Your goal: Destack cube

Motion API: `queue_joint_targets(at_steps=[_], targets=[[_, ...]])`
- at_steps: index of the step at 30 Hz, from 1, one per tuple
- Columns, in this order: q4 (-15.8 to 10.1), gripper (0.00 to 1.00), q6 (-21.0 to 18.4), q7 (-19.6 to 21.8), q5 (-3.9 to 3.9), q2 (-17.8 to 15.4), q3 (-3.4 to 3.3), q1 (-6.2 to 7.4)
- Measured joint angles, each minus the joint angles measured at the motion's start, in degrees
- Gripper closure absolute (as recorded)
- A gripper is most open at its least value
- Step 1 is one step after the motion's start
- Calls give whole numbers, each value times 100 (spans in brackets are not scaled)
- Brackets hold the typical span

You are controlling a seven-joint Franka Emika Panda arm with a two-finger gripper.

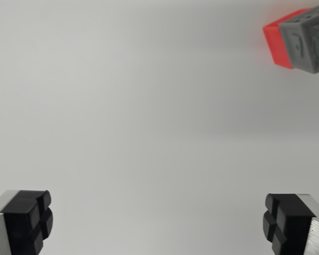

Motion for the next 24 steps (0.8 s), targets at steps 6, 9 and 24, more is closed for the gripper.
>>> queue_joint_targets(at_steps=[6,9,24], targets=[[0,0,0,0,0,0,0,0],[0,0,0,0,0,0,0,0],[0,0,67,-191,0,71,-38,-33]])
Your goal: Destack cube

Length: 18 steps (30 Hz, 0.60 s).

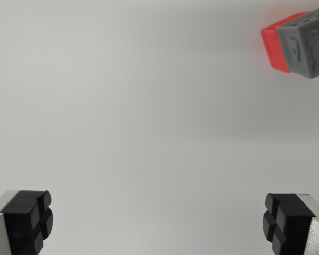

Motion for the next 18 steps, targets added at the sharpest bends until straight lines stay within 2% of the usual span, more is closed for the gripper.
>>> queue_joint_targets(at_steps=[18], targets=[[15,0,350,-793,0,311,-107,-191]])
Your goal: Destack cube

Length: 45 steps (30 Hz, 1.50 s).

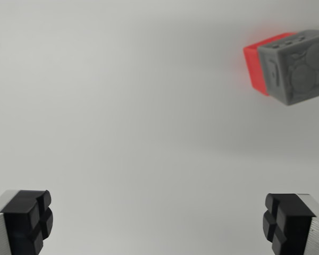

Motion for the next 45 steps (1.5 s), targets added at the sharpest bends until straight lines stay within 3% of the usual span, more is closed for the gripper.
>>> queue_joint_targets(at_steps=[16,41,45], targets=[[140,0,443,-1090,0,500,-70,-326],[794,0,1074,-3093,38,1624,-62,-1014],[844,0,1179,-3212,44,1763,-61,-1073]])
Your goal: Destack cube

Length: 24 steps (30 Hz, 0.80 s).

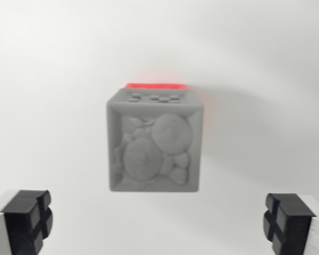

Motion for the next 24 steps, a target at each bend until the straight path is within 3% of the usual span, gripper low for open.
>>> queue_joint_targets(at_steps=[6,24], targets=[[-14,0,277,-8,1,267,28,1],[13,0,811,-11,6,836,31,0]])
